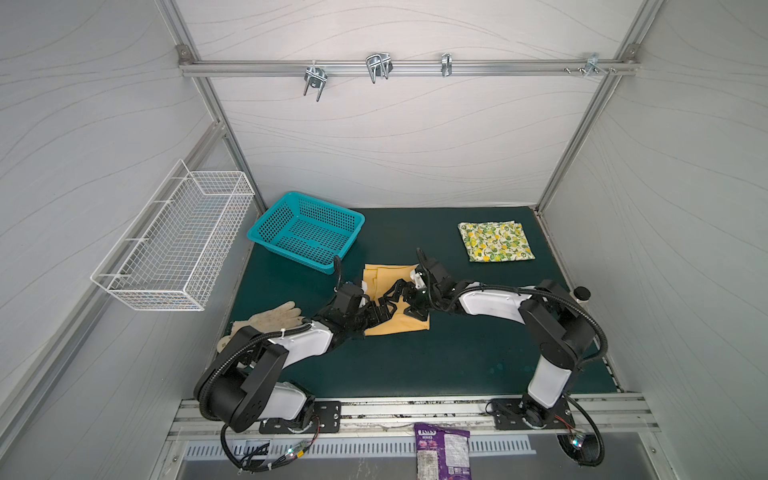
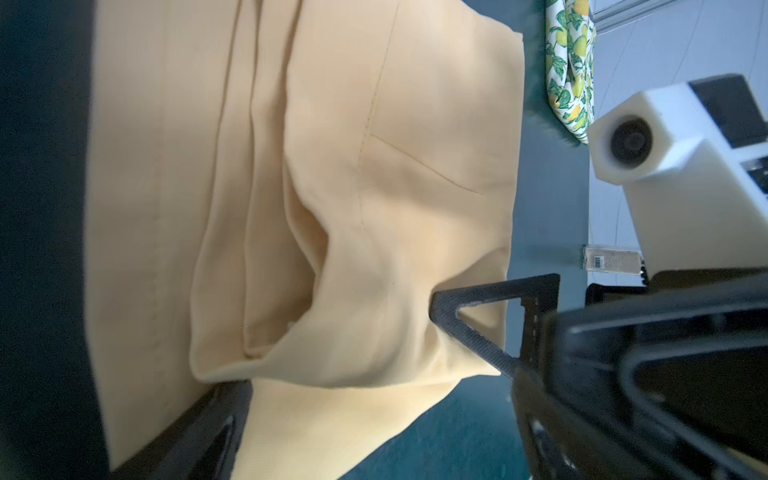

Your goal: Fold and stack the skirts

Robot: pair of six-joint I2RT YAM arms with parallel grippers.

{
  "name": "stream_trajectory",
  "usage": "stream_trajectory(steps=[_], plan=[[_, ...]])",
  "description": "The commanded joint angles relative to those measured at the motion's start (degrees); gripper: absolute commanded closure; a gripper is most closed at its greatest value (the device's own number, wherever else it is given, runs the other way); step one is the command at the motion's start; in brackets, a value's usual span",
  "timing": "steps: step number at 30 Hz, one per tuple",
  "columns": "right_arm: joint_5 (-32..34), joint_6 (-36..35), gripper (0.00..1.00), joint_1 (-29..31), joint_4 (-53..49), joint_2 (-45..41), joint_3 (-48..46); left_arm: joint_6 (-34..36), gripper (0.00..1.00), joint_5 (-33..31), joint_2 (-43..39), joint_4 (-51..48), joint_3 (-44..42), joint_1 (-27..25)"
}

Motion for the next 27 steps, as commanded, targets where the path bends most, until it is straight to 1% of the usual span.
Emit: stream_trajectory(steps=[1,7,13,15,18,22,25,27], plan=[[0.35,1.76,0.01,1.96,1.69,-1.65,-2.04,0.30,0.02,-2.96,-1.18,-7.31,-1.08,0.46],[0.51,2.73,0.01,2.21,4.19,-2.44,-3.04,1.14,0.02,-3.63,-5.91,-12.89,0.39,0.46],[-1.68,0.24,0.01,0.21,-1.47,-6.06,3.68,1.50,0.02,-3.66,-17.29,-22.57,4.30,0.46],[-2.72,-1.02,0.01,-1.24,-3.89,-7.19,6.06,1.66,0.02,-3.50,-20.06,-25.45,6.53,0.46],[-3.93,-2.89,0.01,-4.11,-7.14,-8.85,8.73,1.28,0.02,-2.51,-22.28,-26.64,9.20,0.46],[-6.47,-6.02,0.01,-8.86,-11.23,-8.93,12.01,0.61,0.02,-0.58,-20.51,-25.85,12.79,0.46],[-9.41,-8.74,0.01,-12.00,-14.70,-6.32,15.14,0.34,0.02,0.85,-16.50,-23.52,15.40,0.46],[-10.86,-9.50,0.01,-13.66,-15.26,-4.43,16.15,0.37,0.01,2.14,-12.43,-21.89,17.35,0.46]])
